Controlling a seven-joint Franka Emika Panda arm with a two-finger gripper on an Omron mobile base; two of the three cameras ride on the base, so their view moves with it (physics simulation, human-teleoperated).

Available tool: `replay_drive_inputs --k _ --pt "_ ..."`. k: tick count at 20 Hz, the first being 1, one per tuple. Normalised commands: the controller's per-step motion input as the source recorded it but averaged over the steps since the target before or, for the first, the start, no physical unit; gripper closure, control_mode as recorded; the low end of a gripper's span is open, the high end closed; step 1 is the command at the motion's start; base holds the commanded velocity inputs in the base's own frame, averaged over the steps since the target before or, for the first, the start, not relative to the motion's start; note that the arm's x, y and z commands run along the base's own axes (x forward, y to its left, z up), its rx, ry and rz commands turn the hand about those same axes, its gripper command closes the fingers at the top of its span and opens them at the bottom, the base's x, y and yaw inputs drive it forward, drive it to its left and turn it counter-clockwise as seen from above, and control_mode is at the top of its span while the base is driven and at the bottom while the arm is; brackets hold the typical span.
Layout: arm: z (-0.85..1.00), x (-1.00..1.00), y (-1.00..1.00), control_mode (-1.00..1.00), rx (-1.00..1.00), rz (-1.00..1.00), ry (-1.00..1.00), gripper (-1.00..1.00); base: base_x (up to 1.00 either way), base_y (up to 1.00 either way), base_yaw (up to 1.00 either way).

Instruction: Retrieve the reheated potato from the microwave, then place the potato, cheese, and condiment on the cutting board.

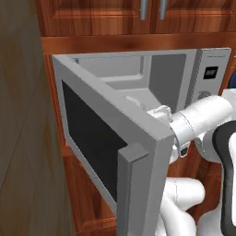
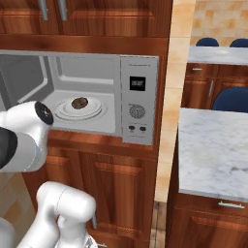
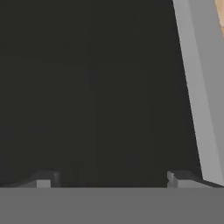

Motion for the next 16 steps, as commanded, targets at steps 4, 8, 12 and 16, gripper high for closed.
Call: replay_drive_inputs --k 4,8,12,16 --pt "-0.06 0.00 0.70 -1.00 0.00 -0.08 -0.11 -1.00 0.00 0.00 0.00" --pt "-0.18 0.00 0.70 -1.00 0.00 -0.08 -0.14 -1.00 0.00 0.00 0.00" --pt "-0.22 0.00 0.68 -1.00 0.00 -0.09 -0.10 -1.00 0.00 0.00 0.00" --pt "-0.22 0.03 0.65 -1.00 0.00 -0.10 -0.08 -1.00 0.00 0.00 0.00"
